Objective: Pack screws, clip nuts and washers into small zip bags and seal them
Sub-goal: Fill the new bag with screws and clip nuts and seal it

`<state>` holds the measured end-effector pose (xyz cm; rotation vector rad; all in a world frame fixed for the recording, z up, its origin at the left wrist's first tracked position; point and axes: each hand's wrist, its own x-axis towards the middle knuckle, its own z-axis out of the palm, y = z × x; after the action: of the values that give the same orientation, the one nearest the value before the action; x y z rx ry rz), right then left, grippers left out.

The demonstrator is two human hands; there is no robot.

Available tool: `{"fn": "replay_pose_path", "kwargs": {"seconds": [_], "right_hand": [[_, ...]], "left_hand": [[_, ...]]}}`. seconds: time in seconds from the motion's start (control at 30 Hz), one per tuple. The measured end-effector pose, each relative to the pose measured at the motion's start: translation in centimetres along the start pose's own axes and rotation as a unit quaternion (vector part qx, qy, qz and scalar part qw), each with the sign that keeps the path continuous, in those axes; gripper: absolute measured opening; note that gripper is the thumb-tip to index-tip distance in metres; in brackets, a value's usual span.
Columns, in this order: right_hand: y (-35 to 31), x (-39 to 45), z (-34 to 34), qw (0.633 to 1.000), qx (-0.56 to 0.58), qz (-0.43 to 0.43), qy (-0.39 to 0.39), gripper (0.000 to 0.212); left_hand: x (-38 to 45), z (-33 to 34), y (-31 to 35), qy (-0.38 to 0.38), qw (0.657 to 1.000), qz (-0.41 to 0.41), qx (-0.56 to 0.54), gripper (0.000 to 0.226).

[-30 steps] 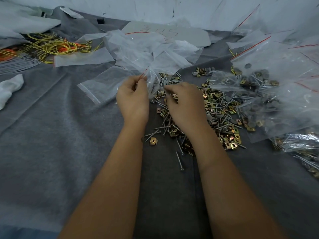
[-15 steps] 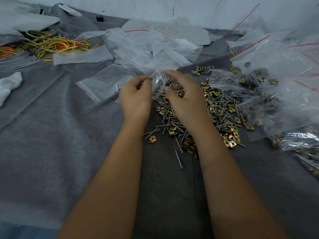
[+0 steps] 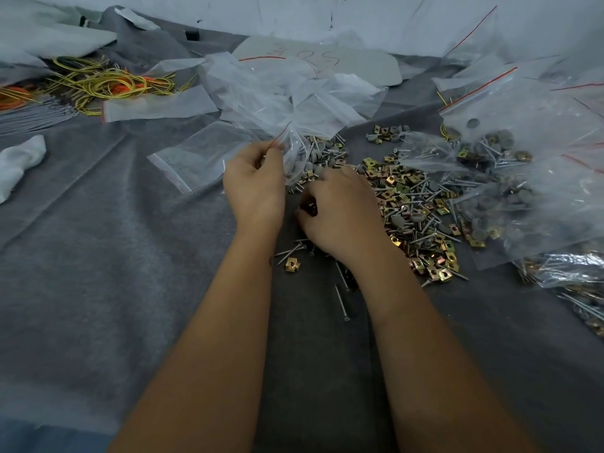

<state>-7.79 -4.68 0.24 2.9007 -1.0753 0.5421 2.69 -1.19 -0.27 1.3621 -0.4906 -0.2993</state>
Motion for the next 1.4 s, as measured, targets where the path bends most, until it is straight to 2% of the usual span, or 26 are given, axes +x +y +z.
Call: {"fn": "replay_pose_path", "kwargs": {"seconds": [0.23, 0.37, 0.47, 0.57, 0.67, 0.77, 0.87, 0.93, 1.13, 1.23, 1.3, 1.4], "right_hand": [[-0.2, 0.0, 0.0, 1.000, 0.013, -0.009, 0.007, 0.022], [-0.2, 0.0, -0.3, 0.999, 0.041, -0.014, -0.003, 0.010], [-0.2, 0.0, -0.3, 0.996, 0.083, -0.002, -0.021, 0.018], [-0.2, -0.1, -0.2, 0.994, 0.108, 0.007, -0.020, 0.012], [-0.2, -0.4, -0.4, 0.992, 0.125, -0.013, 0.029, 0.011], [0.3, -0.5, -0.8, 0.983, 0.143, 0.015, 0.115, 0.008], [0.6, -0.6, -1.2, 0.949, 0.219, 0.046, 0.223, 0.007], [0.5, -0.6, -1.2, 0.932, 0.252, 0.045, 0.257, 0.008], [0.9, -0.5, -0.7, 0.932, 0.268, 0.050, 0.239, 0.016], [1.2, -0.4, -0.8, 0.933, 0.266, 0.069, 0.234, 0.007], [1.3, -0.4, -0.9, 0.950, 0.234, 0.065, 0.196, 0.005], [1.2, -0.5, -0.8, 0.982, 0.158, 0.035, 0.095, 0.011]], "left_hand": [[0.1, 0.1, -0.4, -0.012, 1.000, -0.005, 0.007, 0.018], [0.3, 0.1, -0.7, -0.030, 0.999, -0.015, 0.027, 0.017], [0.4, 0.1, -0.9, -0.052, 0.997, -0.015, 0.049, 0.017], [0.3, 0.1, -0.9, -0.067, 0.996, -0.013, 0.062, 0.017], [0.2, 0.0, -0.8, -0.086, 0.993, -0.001, 0.079, 0.018], [0.1, 0.0, -0.7, -0.098, 0.989, 0.007, 0.107, 0.020], [-0.3, -0.1, -0.6, -0.123, 0.983, 0.020, 0.137, 0.019], [-0.6, -0.1, -0.5, -0.135, 0.979, 0.024, 0.148, 0.018], [-0.4, -0.1, -0.6, -0.130, 0.981, 0.012, 0.141, 0.021], [-0.2, -0.1, -0.7, -0.120, 0.983, 0.005, 0.136, 0.022], [-0.2, -0.1, -0.7, -0.105, 0.985, 0.007, 0.133, 0.022], [-0.2, -0.1, -0.8, -0.044, 0.992, 0.004, 0.119, 0.023]]}}
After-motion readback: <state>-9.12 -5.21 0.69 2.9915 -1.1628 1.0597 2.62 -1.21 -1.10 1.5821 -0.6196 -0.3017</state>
